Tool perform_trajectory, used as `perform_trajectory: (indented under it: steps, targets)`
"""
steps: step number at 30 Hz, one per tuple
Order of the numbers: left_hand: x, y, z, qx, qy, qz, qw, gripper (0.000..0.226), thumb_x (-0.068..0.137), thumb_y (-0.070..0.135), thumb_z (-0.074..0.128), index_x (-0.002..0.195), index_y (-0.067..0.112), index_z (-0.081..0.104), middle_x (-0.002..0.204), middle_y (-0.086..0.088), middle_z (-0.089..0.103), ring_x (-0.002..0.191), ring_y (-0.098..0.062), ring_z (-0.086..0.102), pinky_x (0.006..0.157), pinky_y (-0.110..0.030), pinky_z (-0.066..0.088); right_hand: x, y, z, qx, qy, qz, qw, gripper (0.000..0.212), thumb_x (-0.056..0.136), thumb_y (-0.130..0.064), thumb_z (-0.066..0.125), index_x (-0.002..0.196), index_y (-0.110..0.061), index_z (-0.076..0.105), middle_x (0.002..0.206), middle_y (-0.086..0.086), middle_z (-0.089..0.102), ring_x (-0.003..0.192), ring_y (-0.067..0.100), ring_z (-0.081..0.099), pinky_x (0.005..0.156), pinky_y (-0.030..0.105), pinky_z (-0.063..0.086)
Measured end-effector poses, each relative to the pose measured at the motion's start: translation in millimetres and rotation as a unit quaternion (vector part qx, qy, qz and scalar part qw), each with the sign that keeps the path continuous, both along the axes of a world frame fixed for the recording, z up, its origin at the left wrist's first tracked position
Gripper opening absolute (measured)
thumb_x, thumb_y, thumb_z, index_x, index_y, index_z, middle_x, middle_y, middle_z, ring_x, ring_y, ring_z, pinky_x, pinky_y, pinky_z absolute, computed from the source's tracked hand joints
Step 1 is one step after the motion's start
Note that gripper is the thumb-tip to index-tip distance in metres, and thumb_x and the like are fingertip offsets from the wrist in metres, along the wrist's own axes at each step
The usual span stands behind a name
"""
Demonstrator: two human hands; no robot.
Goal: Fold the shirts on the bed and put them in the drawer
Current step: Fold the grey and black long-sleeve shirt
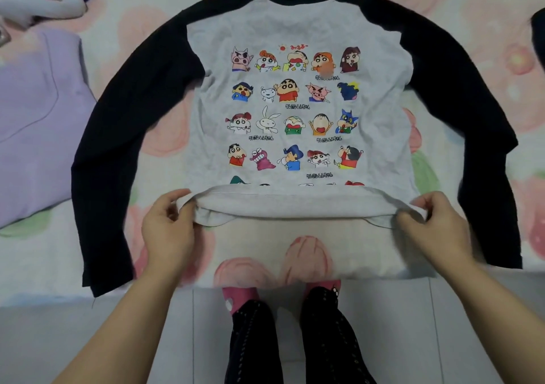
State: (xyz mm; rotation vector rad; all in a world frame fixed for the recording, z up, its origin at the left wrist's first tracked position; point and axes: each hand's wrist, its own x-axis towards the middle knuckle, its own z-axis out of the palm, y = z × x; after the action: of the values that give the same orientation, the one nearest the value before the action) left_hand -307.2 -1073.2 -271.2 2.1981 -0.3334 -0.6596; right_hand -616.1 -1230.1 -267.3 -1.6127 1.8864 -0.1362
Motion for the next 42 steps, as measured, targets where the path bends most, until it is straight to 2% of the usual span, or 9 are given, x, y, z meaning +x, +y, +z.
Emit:
perform_trajectory:
  steps: [7,10,17,21,27,30,32,35,42]
  targets:
    - [52.5,25.8,23.2,0.102,-0.166,-0.139,0.971,0.034,0.08,-0.004,0.055,0.105,0.018,0.064,0.064,0.004,0.054,0.056,0.002,0.05,0.057,-0.007,0.035,-45.3,-26.9,14.6,-0.094,0.022,0.002,0.995,0.032,0.081,-0.003,0.052,0.103,-0.026,0.052,0.089,0.012,0.062,0.082,0.035,0.058,0.077,0.041,0.045]
    - [79.6,43.5,33.2,0.182,-0.181,-0.228,0.939,0.043,0.08,0.0,0.059,0.113,0.027,0.057,0.069,0.001,0.06,0.06,-0.007,0.056,0.062,-0.026,0.039,-69.9,-38.0,24.1,-0.102,0.054,0.069,0.991,0.031,0.084,-0.01,0.055,0.095,-0.038,0.046,0.081,0.009,0.064,0.077,0.037,0.061,0.068,0.05,0.049]
    - [39.8,60.2,6.1,0.215,-0.099,-0.274,0.932,0.066,0.08,-0.009,0.05,0.136,0.026,0.044,0.102,-0.024,0.064,0.074,-0.037,0.06,0.068,-0.034,0.04,-69.3,-9.1,9.8,0.007,0.121,0.154,0.981,0.043,0.077,0.002,0.062,0.116,-0.012,0.051,0.091,0.023,0.067,0.079,0.045,0.063,0.062,0.041,0.042]
    - [34.2,72.1,19.6,0.226,-0.109,-0.414,0.875,0.062,0.08,0.026,0.06,0.136,0.041,0.038,0.087,-0.004,0.062,0.074,-0.028,0.06,0.063,-0.038,0.051,-77.1,-2.9,20.0,0.09,0.158,0.283,0.942,0.053,0.065,-0.012,0.081,0.111,-0.007,0.057,0.089,0.008,0.058,0.084,0.035,0.061,0.067,0.039,0.046]
    - [9.5,-9.0,36.1,0.013,-0.337,-0.405,0.85,0.043,0.084,0.03,0.042,0.101,0.004,0.071,0.088,-0.016,0.063,0.076,-0.036,0.063,0.068,-0.042,0.05,18.7,-21.1,34.2,-0.169,0.095,0.215,0.957,0.021,0.079,-0.003,0.058,0.098,0.002,0.064,0.098,0.023,0.06,0.093,0.043,0.056,0.08,0.041,0.044]
    - [-45.5,-91.4,6.0,0.036,-0.308,-0.494,0.812,0.049,0.094,0.035,0.035,0.138,0.015,0.043,0.14,-0.018,0.044,0.132,-0.035,0.038,0.106,-0.048,0.03,121.5,-20.5,10.9,-0.119,-0.072,0.29,0.947,0.042,0.093,-0.014,0.043,0.134,-0.003,0.044,0.14,0.015,0.043,0.131,0.029,0.036,0.106,0.024,0.02]
    - [-36.0,-113.5,-29.7,0.145,-0.307,-0.535,0.774,0.059,0.096,0.052,0.019,0.146,0.03,-0.001,0.157,-0.001,-0.002,0.144,-0.021,-0.007,0.114,-0.039,-0.006,138.4,-32.4,-20.5,-0.095,0.009,0.404,0.91,0.055,0.1,-0.03,0.028,0.149,-0.017,0.008,0.158,0.0,0.004,0.145,0.017,0.003,0.115,0.03,-0.001]
    - [49.0,-117.6,-57.4,0.258,-0.357,-0.436,0.784,0.058,0.088,0.065,0.003,0.136,0.044,-0.023,0.154,0.005,-0.021,0.141,-0.015,-0.019,0.113,-0.038,-0.012,84.0,-95.8,-52.5,-0.095,0.189,0.386,0.898,0.054,0.095,-0.048,0.006,0.141,-0.032,-0.019,0.156,-0.01,-0.015,0.143,0.012,-0.015,0.115,0.039,-0.01]
    - [61.1,-128.9,-10.8,0.113,-0.352,-0.363,0.855,0.058,0.088,0.053,0.023,0.143,0.033,0.019,0.155,-0.01,0.014,0.143,-0.027,0.001,0.113,-0.047,0.0,108.9,-137.7,-19.6,-0.217,0.143,0.307,0.916,0.051,0.084,-0.036,0.035,0.123,-0.01,0.053,0.133,0.015,0.049,0.131,0.035,0.033,0.1,0.045,0.02]
